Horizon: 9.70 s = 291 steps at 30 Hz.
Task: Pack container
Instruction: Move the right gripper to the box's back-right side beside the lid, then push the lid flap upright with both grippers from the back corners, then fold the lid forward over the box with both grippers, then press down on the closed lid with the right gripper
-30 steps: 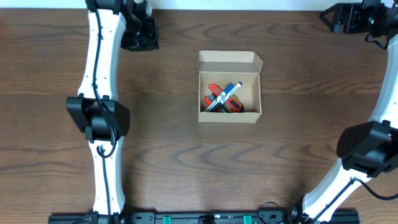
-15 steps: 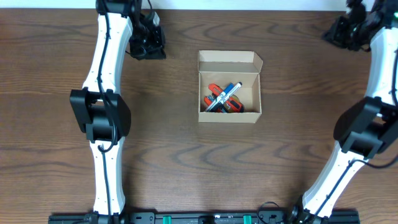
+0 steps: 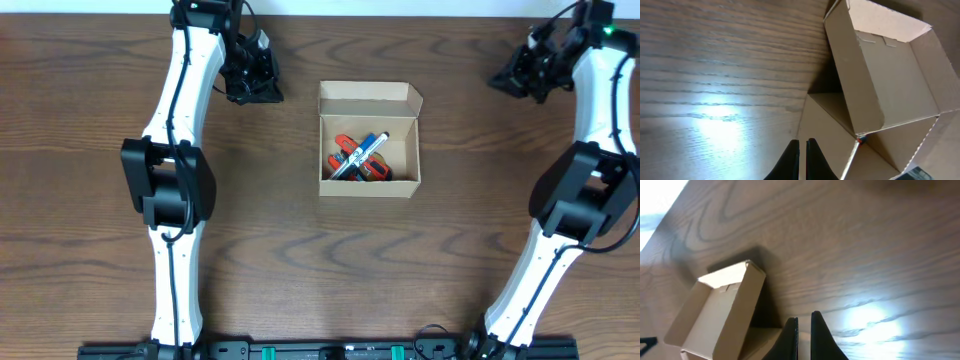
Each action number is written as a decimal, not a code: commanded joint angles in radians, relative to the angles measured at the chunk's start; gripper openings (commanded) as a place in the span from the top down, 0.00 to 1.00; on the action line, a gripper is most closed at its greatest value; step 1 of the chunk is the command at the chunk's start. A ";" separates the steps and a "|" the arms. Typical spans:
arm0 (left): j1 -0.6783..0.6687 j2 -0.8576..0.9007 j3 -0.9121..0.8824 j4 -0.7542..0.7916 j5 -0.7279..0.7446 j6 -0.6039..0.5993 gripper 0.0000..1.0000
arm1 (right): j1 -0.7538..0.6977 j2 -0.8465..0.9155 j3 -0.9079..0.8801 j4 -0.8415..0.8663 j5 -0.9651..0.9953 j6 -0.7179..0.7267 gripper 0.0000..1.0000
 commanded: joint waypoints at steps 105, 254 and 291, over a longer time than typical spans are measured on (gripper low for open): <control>-0.048 0.195 -0.049 0.225 0.312 -0.148 0.94 | 0.189 0.014 -0.441 0.514 -0.380 0.325 0.99; -0.237 -0.568 -0.040 -0.164 -0.488 0.154 0.94 | 0.622 -0.461 -0.650 -0.053 0.298 -0.101 0.98; -0.237 -0.610 -0.040 -0.165 -0.514 0.154 0.94 | 0.617 -0.500 -0.430 -0.115 0.489 -0.085 0.99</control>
